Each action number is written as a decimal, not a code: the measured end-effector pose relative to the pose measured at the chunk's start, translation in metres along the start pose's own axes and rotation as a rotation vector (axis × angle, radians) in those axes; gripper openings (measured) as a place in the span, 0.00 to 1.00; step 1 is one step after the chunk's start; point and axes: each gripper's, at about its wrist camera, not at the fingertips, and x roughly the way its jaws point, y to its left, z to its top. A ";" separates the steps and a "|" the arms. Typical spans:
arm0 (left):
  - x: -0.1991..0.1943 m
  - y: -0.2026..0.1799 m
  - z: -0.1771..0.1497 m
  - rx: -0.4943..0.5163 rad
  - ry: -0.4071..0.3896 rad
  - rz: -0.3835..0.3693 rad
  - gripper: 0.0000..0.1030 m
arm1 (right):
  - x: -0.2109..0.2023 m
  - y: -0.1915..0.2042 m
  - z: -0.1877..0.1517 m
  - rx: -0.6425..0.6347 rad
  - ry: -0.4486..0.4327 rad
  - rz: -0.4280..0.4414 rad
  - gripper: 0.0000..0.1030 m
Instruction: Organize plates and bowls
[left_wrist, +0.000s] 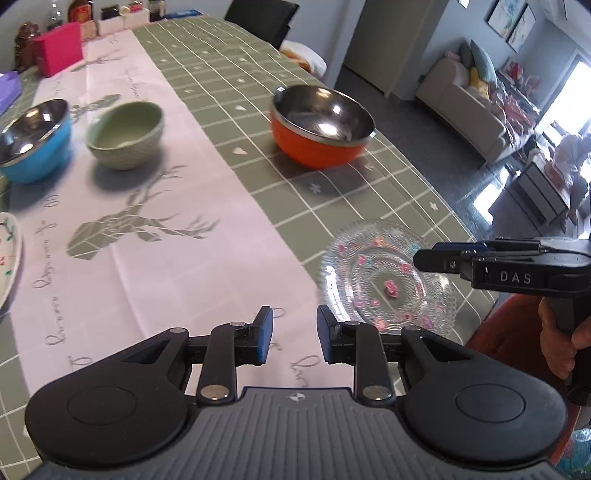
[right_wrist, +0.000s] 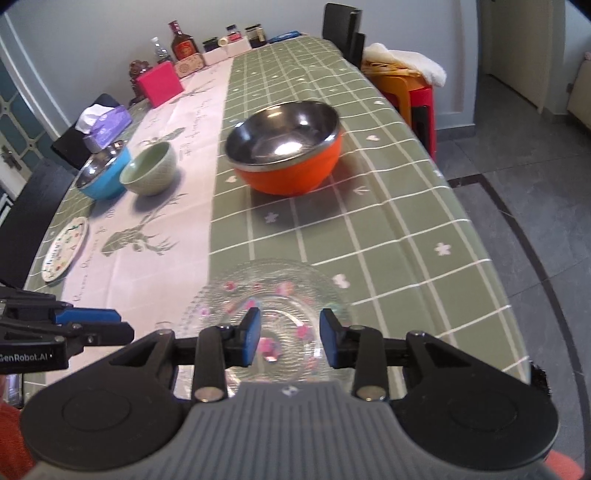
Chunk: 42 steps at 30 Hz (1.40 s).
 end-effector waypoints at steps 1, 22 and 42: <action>-0.005 0.007 -0.003 -0.014 -0.014 0.000 0.29 | 0.001 0.006 -0.001 -0.014 -0.008 0.016 0.33; -0.070 0.216 -0.041 -0.223 -0.093 0.237 0.39 | 0.109 0.167 0.032 -0.176 0.157 0.298 0.45; -0.058 0.357 -0.027 -0.386 -0.179 0.174 0.40 | 0.220 0.267 0.092 -0.118 0.281 0.365 0.35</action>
